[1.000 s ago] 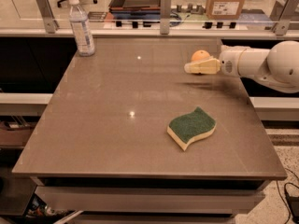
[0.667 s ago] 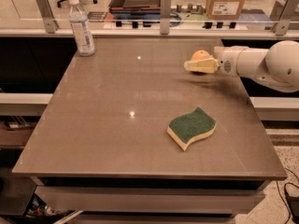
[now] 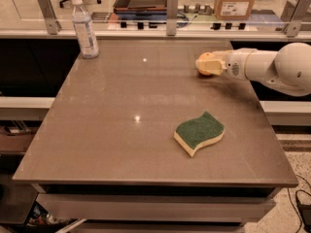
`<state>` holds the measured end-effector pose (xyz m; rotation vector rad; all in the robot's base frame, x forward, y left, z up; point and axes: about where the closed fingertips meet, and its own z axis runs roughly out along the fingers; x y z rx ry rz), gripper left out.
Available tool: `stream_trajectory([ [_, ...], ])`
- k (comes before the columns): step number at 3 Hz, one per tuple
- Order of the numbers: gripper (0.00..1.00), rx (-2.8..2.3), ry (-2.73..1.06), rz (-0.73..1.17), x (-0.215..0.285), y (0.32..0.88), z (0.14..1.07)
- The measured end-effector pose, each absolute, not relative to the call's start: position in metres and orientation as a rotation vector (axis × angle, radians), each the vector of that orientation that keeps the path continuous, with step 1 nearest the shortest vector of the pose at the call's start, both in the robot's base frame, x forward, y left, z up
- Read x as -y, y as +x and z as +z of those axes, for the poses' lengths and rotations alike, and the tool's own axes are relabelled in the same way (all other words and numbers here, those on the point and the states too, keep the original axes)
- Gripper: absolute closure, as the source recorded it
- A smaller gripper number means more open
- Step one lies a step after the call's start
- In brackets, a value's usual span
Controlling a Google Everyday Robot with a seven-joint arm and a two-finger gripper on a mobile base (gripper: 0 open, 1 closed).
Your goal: Move orange near blue plastic bottle
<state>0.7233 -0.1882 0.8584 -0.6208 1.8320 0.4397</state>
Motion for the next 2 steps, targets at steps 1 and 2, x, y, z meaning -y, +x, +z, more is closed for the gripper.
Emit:
stream_trajectory([
  [1,0.82,-1.832,-0.624,0.443,0.1856,0.7237,0.8577],
  [2,1.00,-1.832,-0.627,0.447,0.1827,0.7242,0.8569],
])
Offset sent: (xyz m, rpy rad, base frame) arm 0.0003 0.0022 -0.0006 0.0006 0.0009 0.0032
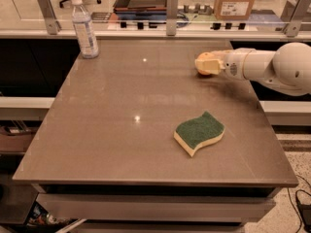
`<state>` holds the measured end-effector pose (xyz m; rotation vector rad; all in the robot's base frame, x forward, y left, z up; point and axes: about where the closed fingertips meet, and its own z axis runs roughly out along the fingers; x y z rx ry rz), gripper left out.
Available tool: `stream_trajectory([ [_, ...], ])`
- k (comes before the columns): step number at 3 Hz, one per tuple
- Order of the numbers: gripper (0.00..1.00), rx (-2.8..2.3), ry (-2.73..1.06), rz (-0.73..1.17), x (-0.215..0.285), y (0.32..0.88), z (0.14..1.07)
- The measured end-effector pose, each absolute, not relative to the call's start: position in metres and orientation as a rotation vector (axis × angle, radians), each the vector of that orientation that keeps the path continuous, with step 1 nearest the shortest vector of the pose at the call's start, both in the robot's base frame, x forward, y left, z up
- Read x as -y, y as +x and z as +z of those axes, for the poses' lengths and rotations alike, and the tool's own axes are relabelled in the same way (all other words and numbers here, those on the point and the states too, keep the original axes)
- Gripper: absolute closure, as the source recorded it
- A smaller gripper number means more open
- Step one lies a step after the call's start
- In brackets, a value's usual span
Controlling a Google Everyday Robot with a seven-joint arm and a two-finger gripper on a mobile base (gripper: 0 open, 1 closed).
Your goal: Move orange near blue plastic bottle
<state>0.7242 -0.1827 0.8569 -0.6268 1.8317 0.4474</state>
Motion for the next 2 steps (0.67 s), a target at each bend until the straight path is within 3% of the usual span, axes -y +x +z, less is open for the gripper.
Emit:
stream_trajectory([
  [2,1.00,-1.793,-0.604,0.419,0.184,0.733,0.893],
])
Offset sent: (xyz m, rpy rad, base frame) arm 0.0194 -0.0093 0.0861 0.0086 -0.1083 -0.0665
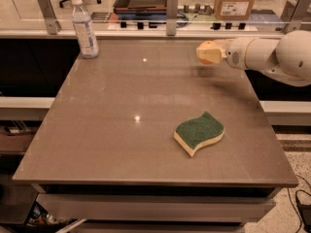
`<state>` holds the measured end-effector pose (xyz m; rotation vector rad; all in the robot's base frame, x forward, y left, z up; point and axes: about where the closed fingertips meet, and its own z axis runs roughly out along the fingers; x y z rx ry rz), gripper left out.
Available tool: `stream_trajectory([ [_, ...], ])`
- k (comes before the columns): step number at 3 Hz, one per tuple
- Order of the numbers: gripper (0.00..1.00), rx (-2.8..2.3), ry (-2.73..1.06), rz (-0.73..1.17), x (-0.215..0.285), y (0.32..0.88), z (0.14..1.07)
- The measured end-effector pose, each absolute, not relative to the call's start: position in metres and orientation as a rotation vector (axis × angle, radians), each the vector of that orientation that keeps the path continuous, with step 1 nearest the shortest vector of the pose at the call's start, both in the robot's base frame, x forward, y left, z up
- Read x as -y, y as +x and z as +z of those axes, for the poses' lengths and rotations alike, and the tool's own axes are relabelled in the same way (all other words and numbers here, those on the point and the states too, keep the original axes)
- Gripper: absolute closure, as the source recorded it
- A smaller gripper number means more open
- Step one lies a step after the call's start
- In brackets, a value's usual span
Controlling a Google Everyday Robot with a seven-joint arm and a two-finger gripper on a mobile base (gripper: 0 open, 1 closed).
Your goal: Move orange near blue plastic bottle
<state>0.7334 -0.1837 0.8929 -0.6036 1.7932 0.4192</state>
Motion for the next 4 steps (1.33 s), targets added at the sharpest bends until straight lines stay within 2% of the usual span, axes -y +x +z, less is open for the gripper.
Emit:
stream_trajectory([
  [2,1.00,-1.675,-0.649,0.372,0.158,0.743,0.985],
  [4,1.00,-1.582,-0.793,0.441,0.077,0.761,1.034],
])
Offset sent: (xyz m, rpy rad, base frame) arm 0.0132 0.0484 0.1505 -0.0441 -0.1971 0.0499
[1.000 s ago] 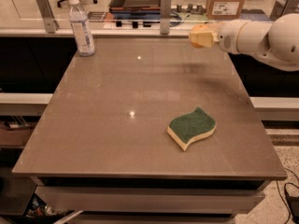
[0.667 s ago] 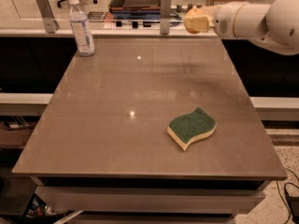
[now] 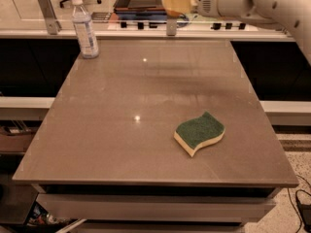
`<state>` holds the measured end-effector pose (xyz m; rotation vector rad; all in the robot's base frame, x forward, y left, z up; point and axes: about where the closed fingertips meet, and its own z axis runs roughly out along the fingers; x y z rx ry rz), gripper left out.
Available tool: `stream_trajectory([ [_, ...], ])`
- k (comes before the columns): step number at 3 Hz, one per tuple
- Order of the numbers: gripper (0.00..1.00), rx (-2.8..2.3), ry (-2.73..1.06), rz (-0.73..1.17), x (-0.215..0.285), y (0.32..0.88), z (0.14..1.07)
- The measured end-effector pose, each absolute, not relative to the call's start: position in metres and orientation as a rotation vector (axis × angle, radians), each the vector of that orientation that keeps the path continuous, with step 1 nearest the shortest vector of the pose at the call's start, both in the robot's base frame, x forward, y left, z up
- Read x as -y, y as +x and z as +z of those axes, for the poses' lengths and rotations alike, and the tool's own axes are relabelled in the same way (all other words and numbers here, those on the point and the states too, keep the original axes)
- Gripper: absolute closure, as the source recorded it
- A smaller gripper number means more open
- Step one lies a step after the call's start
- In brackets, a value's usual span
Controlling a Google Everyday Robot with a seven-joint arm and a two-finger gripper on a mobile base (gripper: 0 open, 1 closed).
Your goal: Move orange near blue plastic bottle
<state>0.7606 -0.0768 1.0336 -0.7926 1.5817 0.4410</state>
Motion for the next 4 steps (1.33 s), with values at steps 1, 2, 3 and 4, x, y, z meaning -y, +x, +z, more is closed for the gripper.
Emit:
stream_trajectory([
  [1,1.00,-1.566,-0.861,0.518,0.034,0.776,1.034],
  [2,1.00,-1.554,-0.919,0.604,-0.008,0.787,1.024],
  [3,1.00,-1.564,-0.933,0.655,-0.040,0.793,1.008],
  [4,1.00,-1.604,-0.916,0.665,-0.065,0.797,0.983],
])
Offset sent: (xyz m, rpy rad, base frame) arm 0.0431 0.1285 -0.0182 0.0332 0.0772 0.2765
